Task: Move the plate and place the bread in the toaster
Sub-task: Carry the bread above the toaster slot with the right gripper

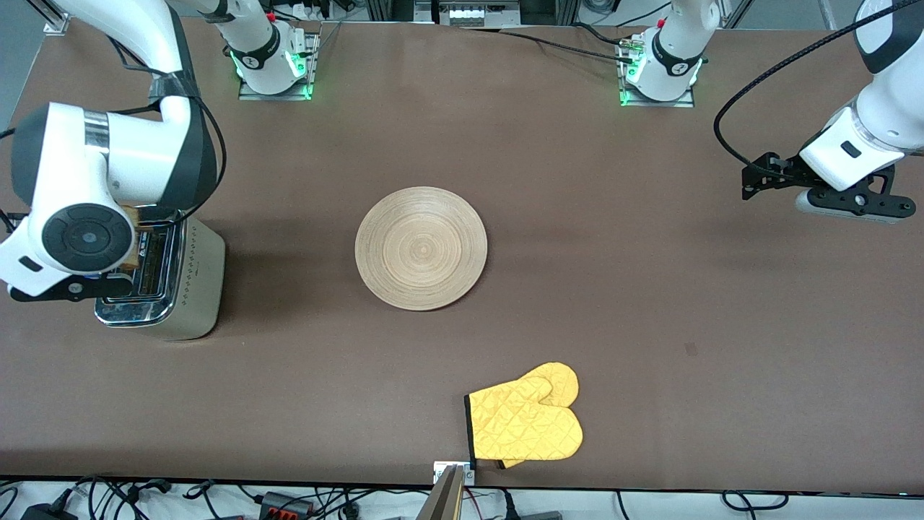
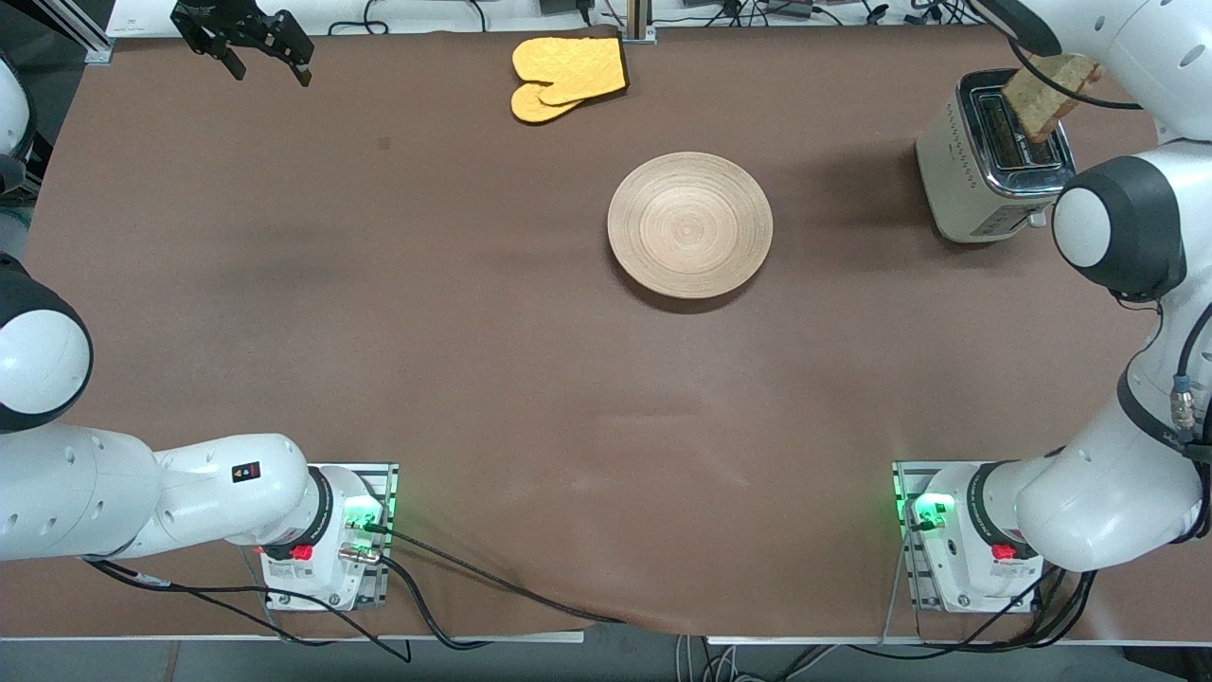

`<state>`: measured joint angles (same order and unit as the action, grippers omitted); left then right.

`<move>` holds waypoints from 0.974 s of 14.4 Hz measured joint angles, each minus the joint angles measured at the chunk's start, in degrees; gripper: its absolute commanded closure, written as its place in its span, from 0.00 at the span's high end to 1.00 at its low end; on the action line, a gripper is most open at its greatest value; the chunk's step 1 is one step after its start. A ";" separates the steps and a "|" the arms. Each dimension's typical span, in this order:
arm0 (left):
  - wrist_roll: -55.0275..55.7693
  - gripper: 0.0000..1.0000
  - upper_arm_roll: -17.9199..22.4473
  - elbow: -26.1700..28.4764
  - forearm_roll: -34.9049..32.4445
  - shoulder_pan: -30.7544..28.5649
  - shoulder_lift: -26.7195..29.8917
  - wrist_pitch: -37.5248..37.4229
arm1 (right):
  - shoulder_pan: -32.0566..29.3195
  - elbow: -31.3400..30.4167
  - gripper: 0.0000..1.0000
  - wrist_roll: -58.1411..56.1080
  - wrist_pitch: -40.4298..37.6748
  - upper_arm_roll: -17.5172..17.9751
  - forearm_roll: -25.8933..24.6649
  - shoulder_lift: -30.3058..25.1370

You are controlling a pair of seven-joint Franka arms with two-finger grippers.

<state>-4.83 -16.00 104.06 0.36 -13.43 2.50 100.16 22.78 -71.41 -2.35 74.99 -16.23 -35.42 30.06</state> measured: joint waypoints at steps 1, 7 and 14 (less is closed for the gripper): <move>0.00 1.00 -0.01 0.00 0.00 0.30 0.11 -0.05 | -0.02 -1.02 0.00 -0.01 1.26 0.00 0.00 0.52; 0.73 1.00 7.52 0.00 0.00 8.23 0.64 -0.55 | -0.07 -3.36 0.00 -0.01 3.06 -0.02 0.00 1.32; 0.75 1.00 8.60 0.13 0.00 8.53 0.63 -0.57 | -0.04 -3.96 0.00 1.70 3.30 -0.01 0.16 1.78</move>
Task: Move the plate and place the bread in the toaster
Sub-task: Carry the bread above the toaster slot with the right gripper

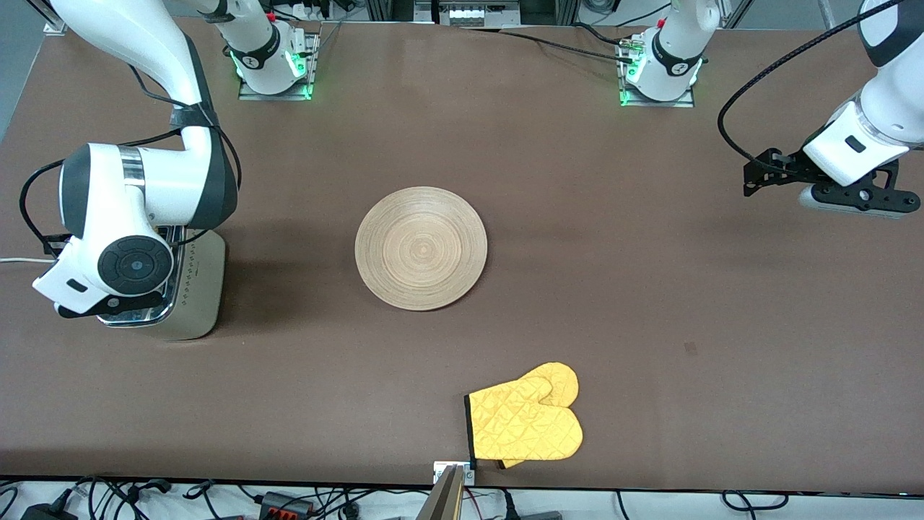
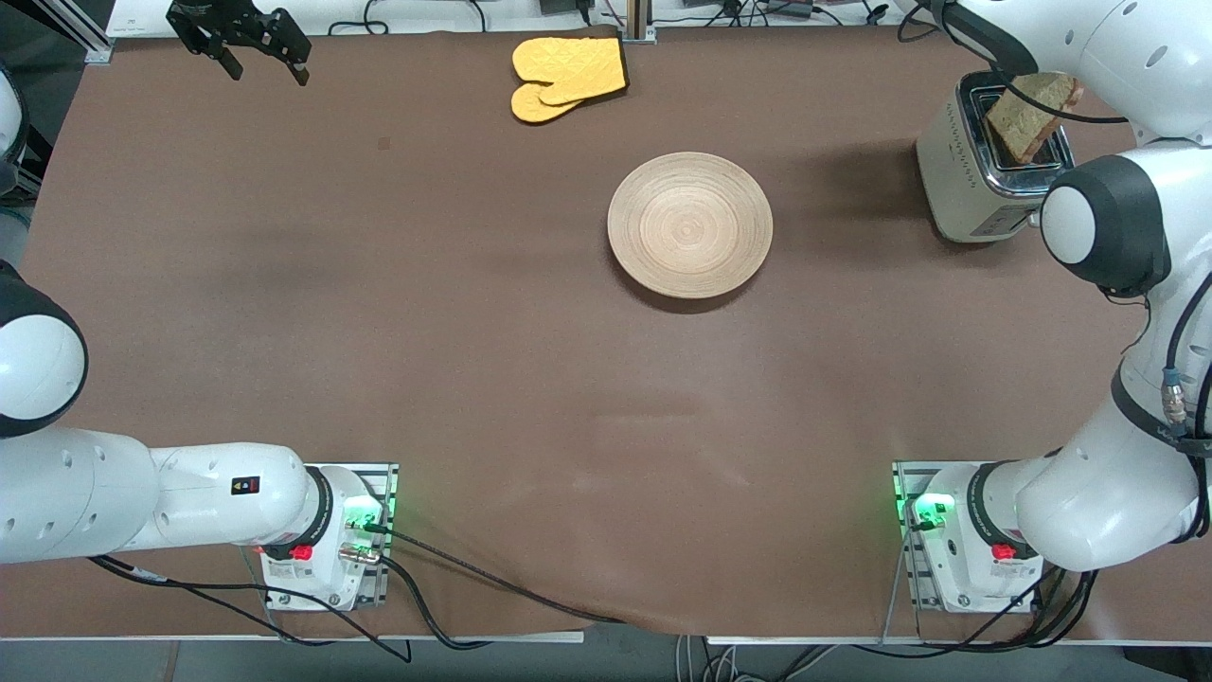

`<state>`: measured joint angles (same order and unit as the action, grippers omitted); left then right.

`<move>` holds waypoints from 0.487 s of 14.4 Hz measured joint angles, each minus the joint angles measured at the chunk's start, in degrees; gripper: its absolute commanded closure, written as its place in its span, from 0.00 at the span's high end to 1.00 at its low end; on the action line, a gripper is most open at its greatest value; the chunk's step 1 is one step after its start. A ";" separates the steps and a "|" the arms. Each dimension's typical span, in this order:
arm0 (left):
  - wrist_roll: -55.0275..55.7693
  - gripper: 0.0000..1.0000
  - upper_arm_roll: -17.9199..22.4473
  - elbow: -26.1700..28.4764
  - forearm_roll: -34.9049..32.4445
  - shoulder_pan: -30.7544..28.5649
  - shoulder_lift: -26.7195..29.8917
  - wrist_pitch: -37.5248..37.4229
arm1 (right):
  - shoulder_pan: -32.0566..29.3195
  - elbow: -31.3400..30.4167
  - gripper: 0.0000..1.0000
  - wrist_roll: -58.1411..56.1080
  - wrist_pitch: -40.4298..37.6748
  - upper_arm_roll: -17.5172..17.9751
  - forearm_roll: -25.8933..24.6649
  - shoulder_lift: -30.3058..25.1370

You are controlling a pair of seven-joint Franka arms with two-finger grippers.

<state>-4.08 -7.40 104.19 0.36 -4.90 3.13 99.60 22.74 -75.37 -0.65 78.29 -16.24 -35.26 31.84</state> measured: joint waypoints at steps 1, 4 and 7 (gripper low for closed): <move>0.00 1.00 0.01 0.01 0.00 0.00 0.00 0.00 | 0.02 -0.05 0.00 1.32 0.18 0.03 0.03 0.26; 0.08 1.00 0.51 0.06 0.00 -0.17 -0.02 0.01 | 0.19 -0.22 0.00 3.09 0.44 0.08 0.03 0.79; 0.13 1.00 0.76 0.10 -0.01 -0.56 -0.03 0.09 | 0.18 -0.26 0.00 3.19 0.57 0.08 0.03 0.84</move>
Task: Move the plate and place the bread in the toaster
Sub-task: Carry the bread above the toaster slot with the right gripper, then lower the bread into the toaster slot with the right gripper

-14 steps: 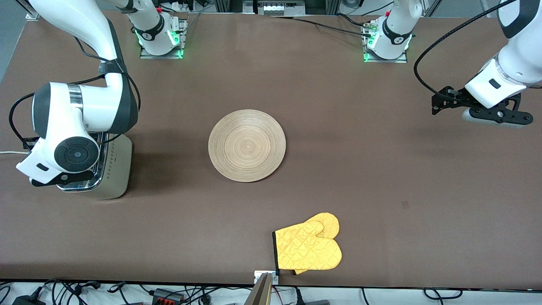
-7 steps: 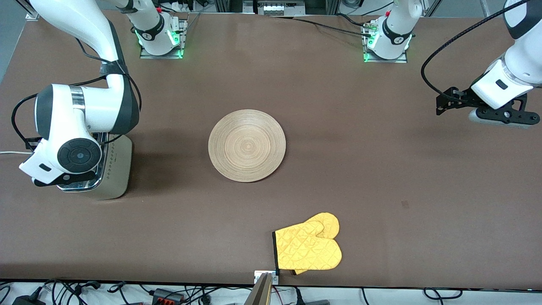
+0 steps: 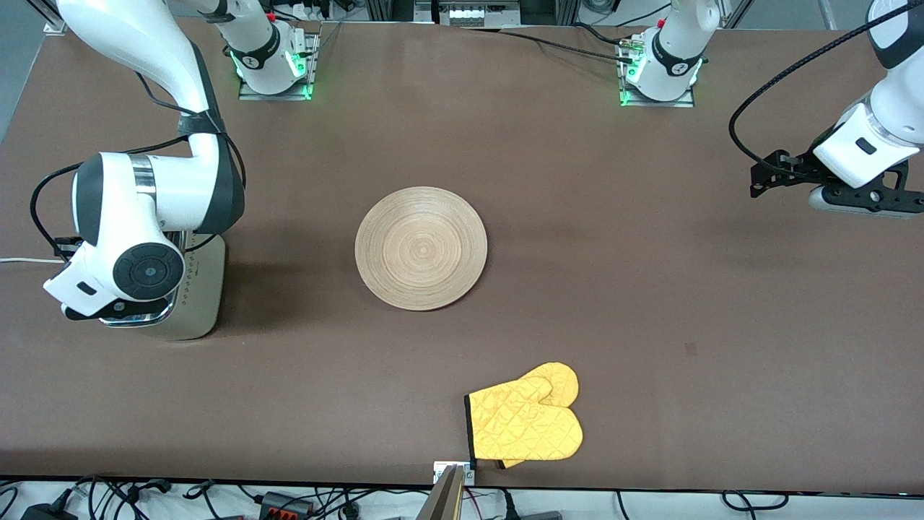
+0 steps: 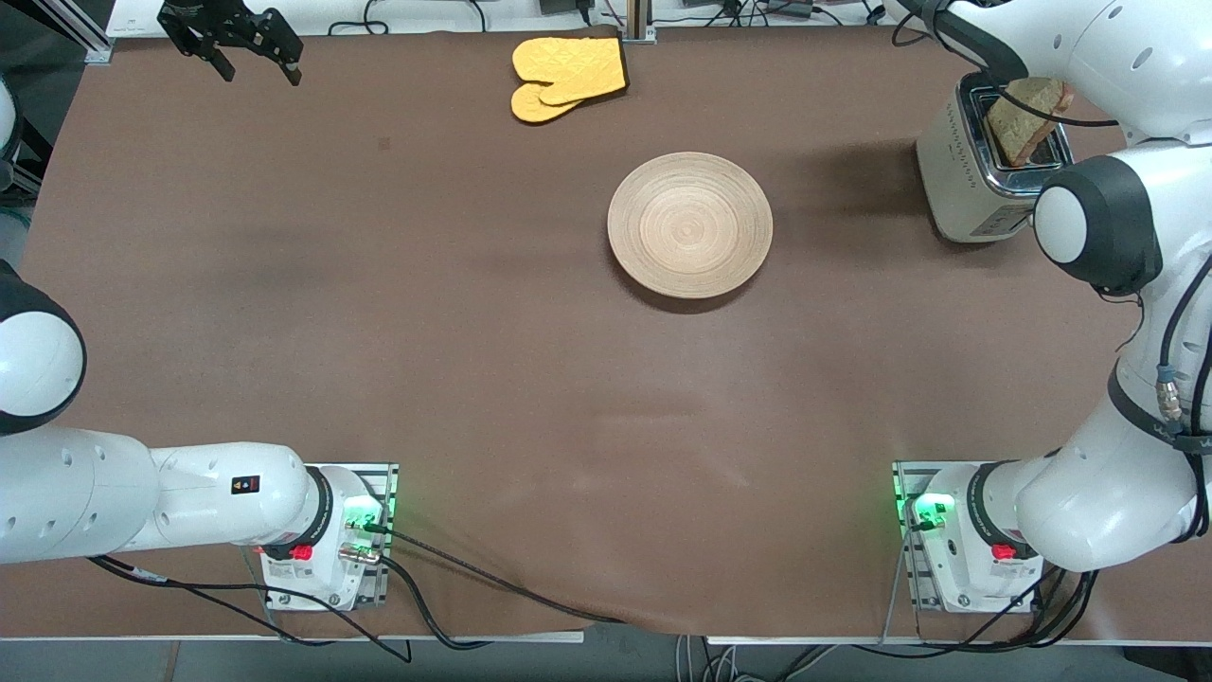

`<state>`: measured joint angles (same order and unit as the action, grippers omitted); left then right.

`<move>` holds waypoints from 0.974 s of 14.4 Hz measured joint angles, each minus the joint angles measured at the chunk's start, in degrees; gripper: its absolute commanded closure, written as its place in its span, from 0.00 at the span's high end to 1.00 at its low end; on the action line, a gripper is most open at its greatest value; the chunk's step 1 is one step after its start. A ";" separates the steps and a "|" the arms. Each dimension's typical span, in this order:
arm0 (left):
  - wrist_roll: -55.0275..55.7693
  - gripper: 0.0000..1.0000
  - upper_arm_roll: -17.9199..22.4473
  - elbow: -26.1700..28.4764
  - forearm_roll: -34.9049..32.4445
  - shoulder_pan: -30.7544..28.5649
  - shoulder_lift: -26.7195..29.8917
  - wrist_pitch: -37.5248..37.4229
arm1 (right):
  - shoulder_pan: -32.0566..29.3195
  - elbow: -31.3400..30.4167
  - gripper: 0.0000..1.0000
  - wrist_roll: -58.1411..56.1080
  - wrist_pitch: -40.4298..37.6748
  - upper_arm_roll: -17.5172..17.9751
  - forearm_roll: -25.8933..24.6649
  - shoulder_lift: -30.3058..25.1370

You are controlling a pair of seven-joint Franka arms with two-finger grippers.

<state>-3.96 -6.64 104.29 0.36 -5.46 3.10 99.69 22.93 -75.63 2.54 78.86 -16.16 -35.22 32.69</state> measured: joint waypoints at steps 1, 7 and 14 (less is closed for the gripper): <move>0.07 1.00 0.00 0.00 0.00 -0.02 0.00 0.00 | 0.00 -0.06 0.00 0.11 0.19 0.00 0.00 0.06; 3.40 1.00 -0.21 0.00 0.00 0.01 0.02 0.09 | 0.35 -0.37 0.00 3.98 1.75 0.01 0.00 0.67; 6.60 1.00 -0.23 0.00 0.00 0.01 0.03 0.09 | 0.42 -0.37 0.00 5.51 3.27 -0.14 0.00 0.55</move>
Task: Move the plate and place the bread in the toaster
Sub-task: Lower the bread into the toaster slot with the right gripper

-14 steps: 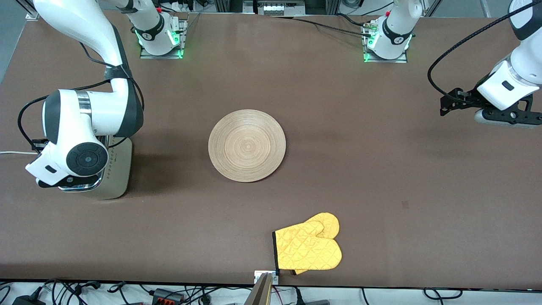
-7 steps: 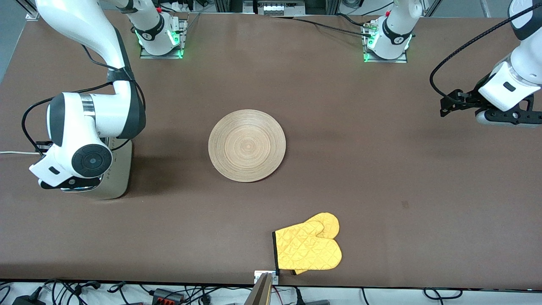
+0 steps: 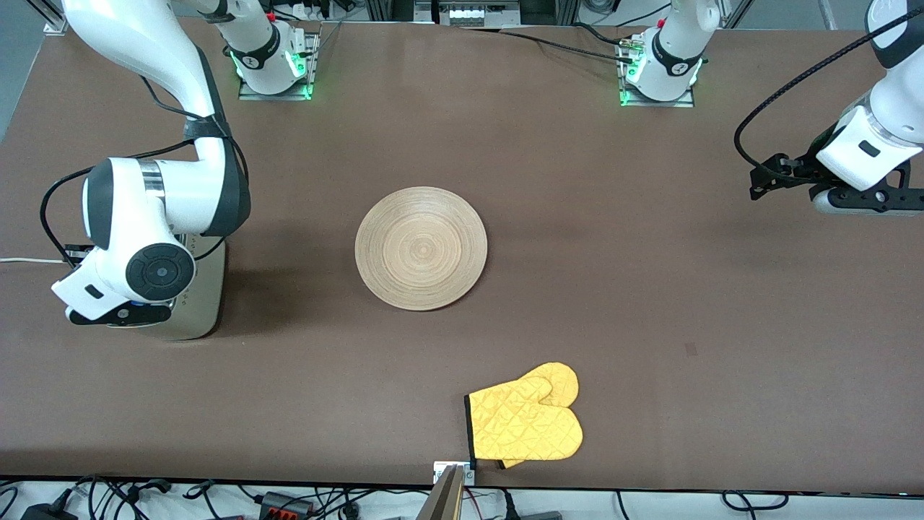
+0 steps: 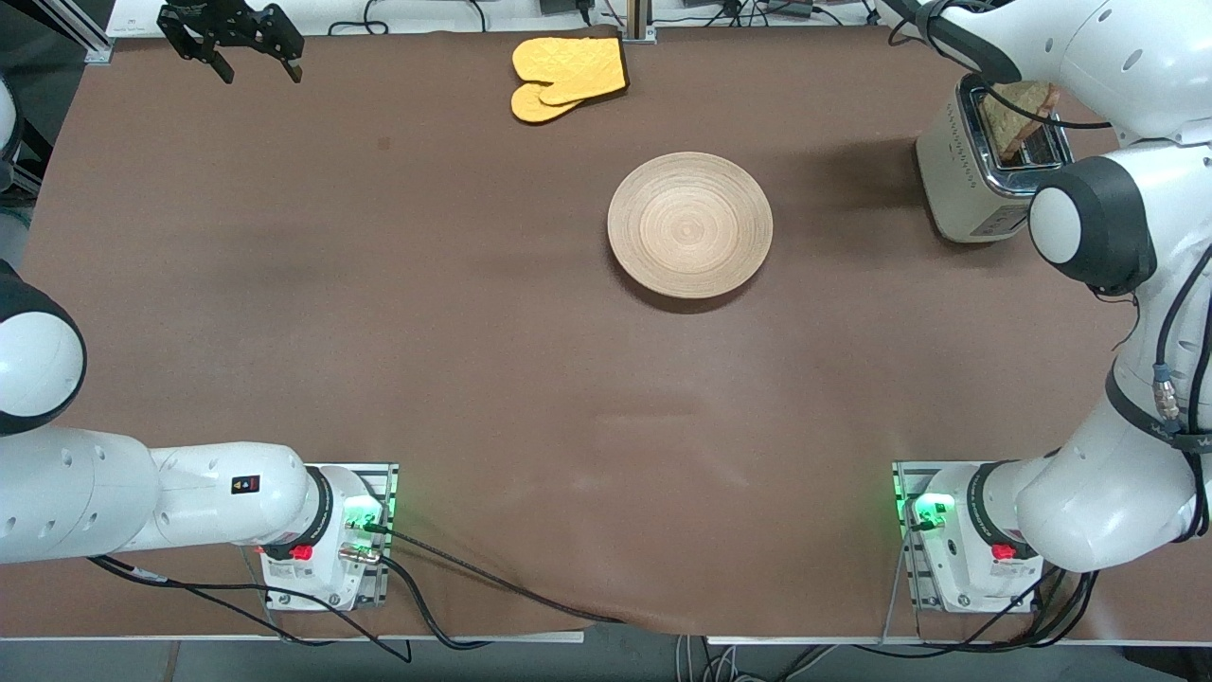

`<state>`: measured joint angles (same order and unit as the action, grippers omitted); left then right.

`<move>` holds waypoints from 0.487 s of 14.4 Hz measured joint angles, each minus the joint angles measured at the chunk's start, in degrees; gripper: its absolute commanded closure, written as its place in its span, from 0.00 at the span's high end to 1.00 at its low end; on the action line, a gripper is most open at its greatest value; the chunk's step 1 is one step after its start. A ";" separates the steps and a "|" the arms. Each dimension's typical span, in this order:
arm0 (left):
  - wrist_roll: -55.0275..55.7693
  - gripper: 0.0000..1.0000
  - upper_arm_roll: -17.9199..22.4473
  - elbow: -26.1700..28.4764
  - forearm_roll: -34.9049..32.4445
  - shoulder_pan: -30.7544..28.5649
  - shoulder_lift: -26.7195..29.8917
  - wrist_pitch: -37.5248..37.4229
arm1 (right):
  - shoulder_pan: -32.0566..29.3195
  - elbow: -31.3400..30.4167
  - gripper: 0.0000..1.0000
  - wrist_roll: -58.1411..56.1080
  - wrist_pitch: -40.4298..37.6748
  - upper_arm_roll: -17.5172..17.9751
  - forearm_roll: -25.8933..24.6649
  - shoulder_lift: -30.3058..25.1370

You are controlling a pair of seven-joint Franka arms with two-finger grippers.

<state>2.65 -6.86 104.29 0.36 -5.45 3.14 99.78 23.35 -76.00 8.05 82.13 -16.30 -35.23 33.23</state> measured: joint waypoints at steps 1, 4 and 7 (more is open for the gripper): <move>0.91 1.00 -0.01 0.00 0.00 0.00 0.00 0.00 | 0.00 0.07 0.00 0.00 -0.01 -0.01 0.00 -0.11; 1.65 1.00 -0.03 0.00 0.00 0.01 0.00 0.00 | 0.01 0.15 0.00 0.20 -0.17 -0.01 0.00 -0.61; 1.74 1.00 -0.03 0.00 0.00 0.01 0.00 0.00 | 0.01 -0.39 0.00 0.34 -0.18 -0.01 0.05 -0.55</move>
<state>4.39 -6.90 104.29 0.36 -5.43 3.14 99.78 23.36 -76.39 8.38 81.95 -16.31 -35.18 32.68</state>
